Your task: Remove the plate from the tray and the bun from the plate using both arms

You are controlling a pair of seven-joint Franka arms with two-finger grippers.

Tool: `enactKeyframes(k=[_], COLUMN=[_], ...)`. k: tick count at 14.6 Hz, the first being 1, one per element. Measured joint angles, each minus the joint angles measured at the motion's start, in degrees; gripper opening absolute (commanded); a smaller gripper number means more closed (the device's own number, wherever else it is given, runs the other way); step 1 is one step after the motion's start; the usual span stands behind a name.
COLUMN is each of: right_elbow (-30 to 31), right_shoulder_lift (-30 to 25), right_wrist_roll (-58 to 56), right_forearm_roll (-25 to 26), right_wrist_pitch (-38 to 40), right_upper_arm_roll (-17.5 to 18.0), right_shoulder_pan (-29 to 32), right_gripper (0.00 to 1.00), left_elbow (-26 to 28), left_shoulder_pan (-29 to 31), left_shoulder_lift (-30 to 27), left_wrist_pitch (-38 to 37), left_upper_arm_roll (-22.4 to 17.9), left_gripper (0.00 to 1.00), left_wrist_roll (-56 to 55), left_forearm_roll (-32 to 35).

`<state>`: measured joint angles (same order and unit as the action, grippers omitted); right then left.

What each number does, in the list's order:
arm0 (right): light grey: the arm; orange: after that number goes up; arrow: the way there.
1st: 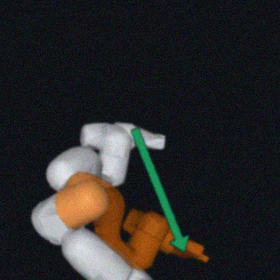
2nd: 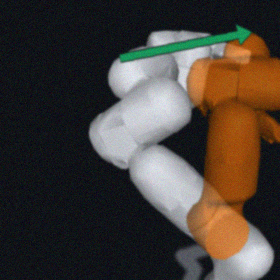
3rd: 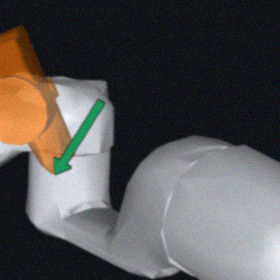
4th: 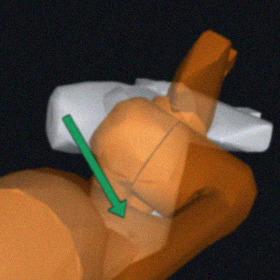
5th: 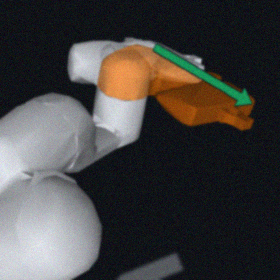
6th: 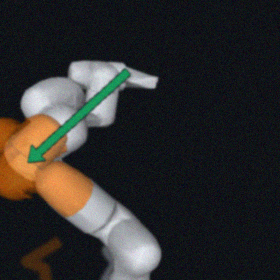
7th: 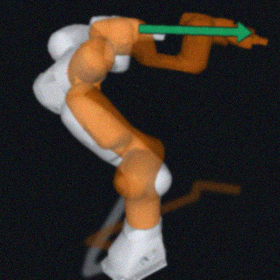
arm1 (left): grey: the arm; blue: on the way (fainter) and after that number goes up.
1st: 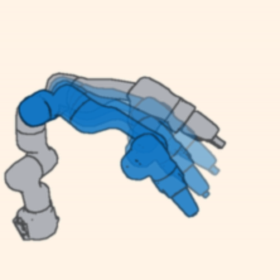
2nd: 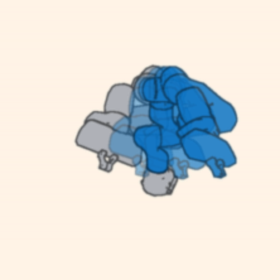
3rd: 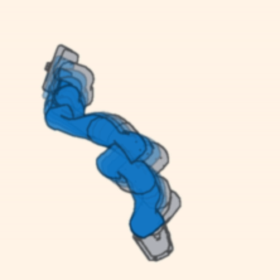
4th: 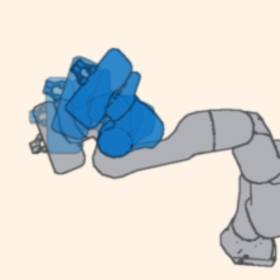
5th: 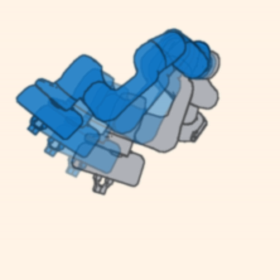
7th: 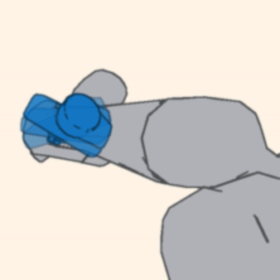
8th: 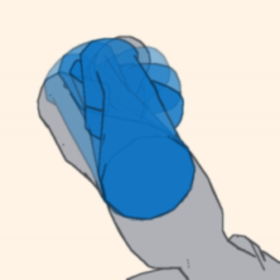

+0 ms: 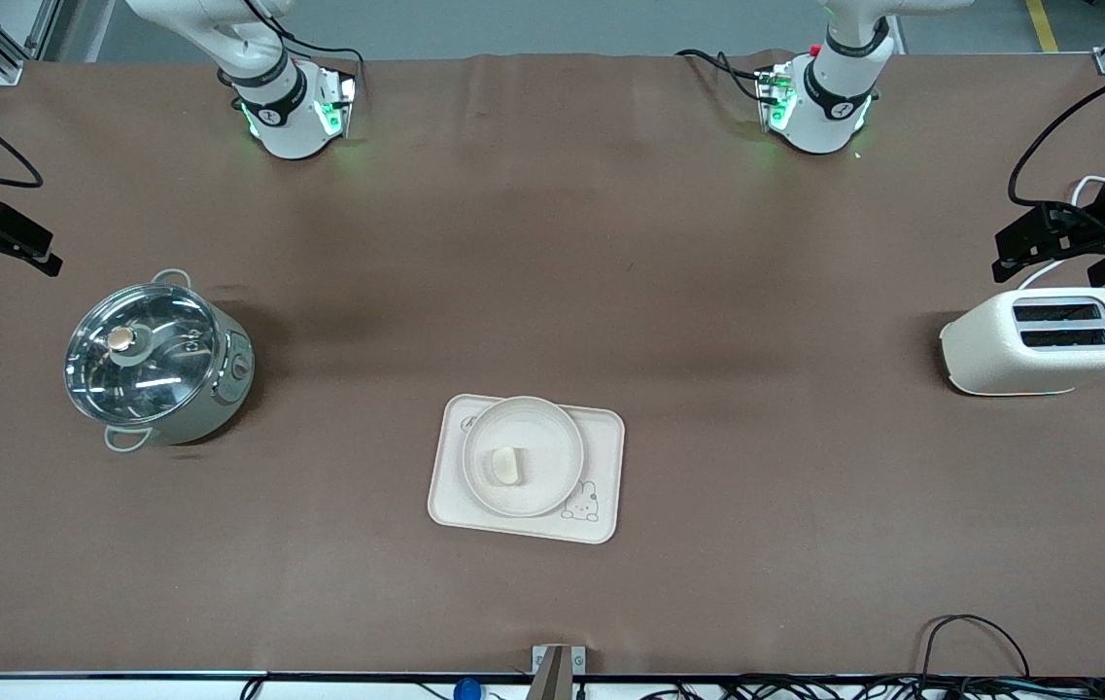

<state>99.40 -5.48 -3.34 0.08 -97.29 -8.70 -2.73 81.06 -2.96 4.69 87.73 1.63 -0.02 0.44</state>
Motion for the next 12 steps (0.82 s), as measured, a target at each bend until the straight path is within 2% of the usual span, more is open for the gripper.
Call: enactKeyframes(k=[9, 12], right_elbow=[0.01, 0.17], right_shoulder_lift=[0.1, 1.78], right_wrist_roll=[0.0, -0.02], right_forearm_roll=[-0.05, -2.92], right_wrist_pitch=[-0.32, -1.69], right_upper_arm_roll=[0.08, 0.42], right_shoulder_pan=[-0.02, -1.23], right_gripper=[1.0, 1.0], left_elbow=[-0.01, -0.03], left_shoulder_pan=[0.28, 0.27], left_shoulder_lift=[0.0, 0.0], left_wrist_pitch=[0.11, 0.11], left_upper_arm_roll=[-0.03, -0.03], left_gripper=[1.0, 1.0], left_wrist_roll=[-0.09, -0.14], left_forearm_roll=[0.0, 0.0])
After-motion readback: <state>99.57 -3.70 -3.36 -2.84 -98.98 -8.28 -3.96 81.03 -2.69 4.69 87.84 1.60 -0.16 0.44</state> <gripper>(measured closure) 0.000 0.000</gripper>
